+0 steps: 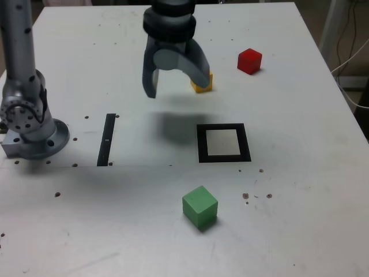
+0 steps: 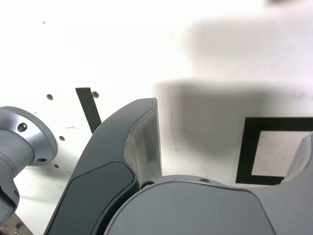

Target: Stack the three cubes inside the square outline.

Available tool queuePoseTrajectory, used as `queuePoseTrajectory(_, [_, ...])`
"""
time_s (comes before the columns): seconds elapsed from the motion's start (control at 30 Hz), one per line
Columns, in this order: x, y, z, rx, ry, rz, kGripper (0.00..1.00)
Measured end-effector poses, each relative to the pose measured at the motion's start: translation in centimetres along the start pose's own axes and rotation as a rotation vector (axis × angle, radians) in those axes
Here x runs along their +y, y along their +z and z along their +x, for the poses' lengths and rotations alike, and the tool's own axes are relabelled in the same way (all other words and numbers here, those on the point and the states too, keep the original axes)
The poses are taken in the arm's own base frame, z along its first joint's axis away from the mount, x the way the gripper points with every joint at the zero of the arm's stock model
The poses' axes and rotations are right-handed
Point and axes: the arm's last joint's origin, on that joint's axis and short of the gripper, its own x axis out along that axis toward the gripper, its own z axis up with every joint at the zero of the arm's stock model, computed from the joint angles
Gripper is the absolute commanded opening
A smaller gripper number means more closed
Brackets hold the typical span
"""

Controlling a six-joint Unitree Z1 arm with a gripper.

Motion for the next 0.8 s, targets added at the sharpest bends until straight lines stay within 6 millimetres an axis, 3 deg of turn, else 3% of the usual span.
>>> queuePoseTrajectory(0.47, [5.0,3.8,-1.1,-0.023,0.006,0.011,1.0])
queuePoseTrajectory(0.8, [8.9,5.7,-0.8,-0.027,0.008,0.024,1.0])
